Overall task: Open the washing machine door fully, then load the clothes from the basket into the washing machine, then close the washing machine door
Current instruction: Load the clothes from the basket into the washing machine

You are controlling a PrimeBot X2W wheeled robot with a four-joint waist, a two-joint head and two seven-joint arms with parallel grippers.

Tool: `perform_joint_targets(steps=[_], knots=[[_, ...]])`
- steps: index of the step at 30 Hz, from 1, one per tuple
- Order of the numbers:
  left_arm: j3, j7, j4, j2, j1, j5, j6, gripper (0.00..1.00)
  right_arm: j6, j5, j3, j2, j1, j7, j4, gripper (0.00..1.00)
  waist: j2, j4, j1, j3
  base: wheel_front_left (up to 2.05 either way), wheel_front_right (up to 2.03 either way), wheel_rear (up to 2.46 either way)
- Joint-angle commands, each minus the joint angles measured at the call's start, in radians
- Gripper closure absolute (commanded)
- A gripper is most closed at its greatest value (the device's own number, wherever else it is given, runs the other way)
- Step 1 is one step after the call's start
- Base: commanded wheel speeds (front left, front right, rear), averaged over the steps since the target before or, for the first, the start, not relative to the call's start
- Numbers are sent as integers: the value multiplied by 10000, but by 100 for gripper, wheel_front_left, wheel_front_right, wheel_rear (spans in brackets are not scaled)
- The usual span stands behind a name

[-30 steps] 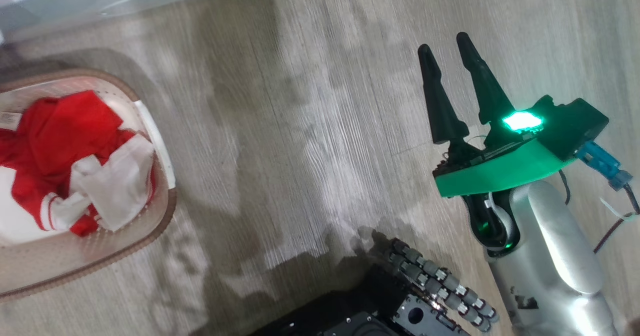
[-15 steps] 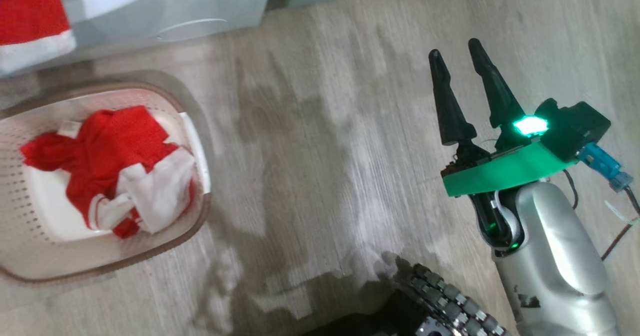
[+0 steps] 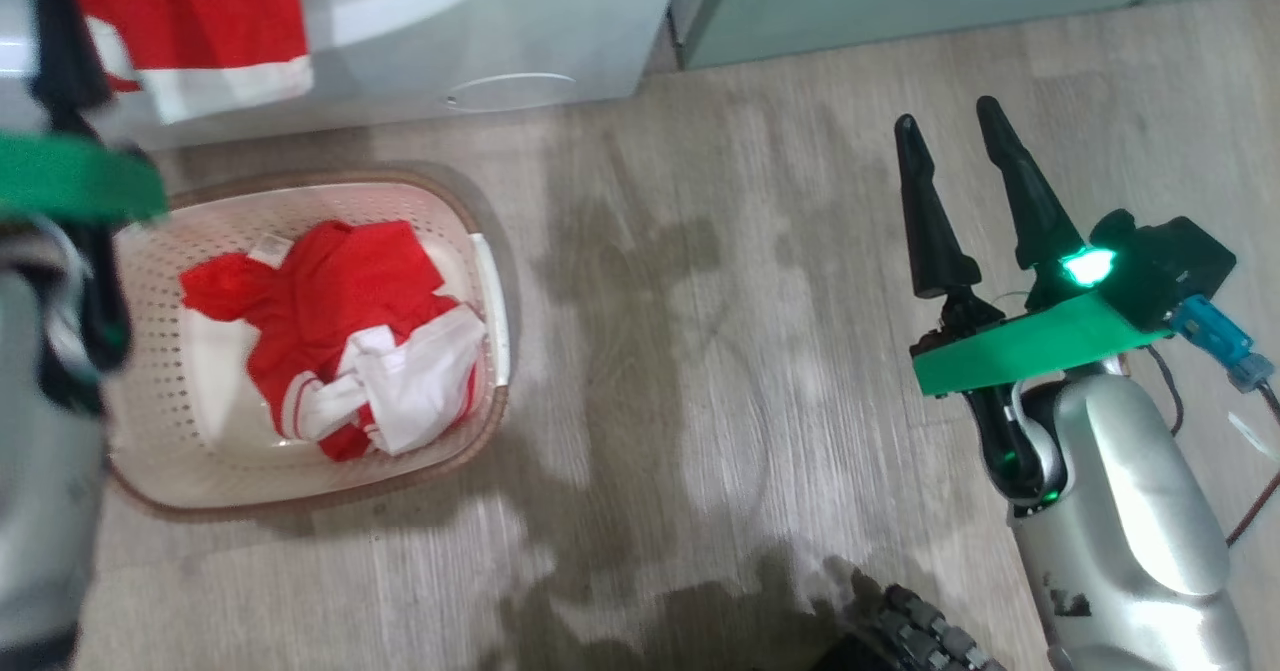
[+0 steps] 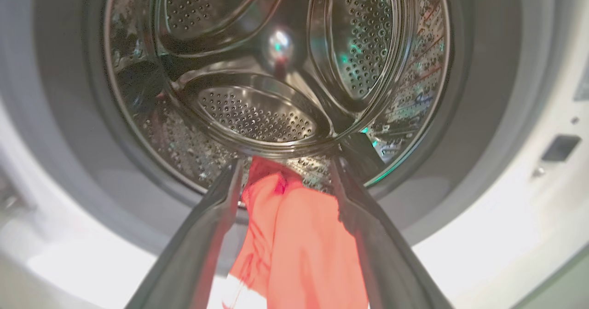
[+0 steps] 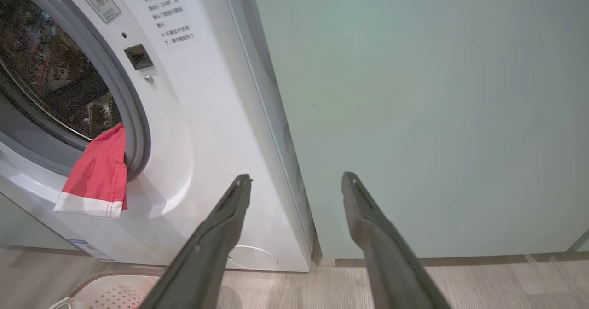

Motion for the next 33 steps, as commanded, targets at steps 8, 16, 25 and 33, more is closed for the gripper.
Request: perform_joint_targets(steps=[8, 16, 25, 33], knots=[[733, -48, -1346, -382, 1534, 675, 188, 0, 0, -318, -11, 17, 234, -40, -3, 0, -1, 518, 1, -583, 0, 0, 0], [566, -48, -1348, -1013, 2929, 1146, 29, 0, 0, -590, -98, 17, 369, 160, 265, 0, -1, 841, 1, -1202, 0, 0, 0], [346, -49, -888, -1360, 3720, 1301, -160, 0, 0, -740, -117, 17, 694, 372, 375, 0, -1, 1003, 1, -1840, 0, 0, 0], [268, -49, -622, -1398, 3908, 1325, -252, 0, 0, -758, -144, 17, 896, 490, 302, 0, -1, 1035, 1, -2026, 0, 0, 0]])
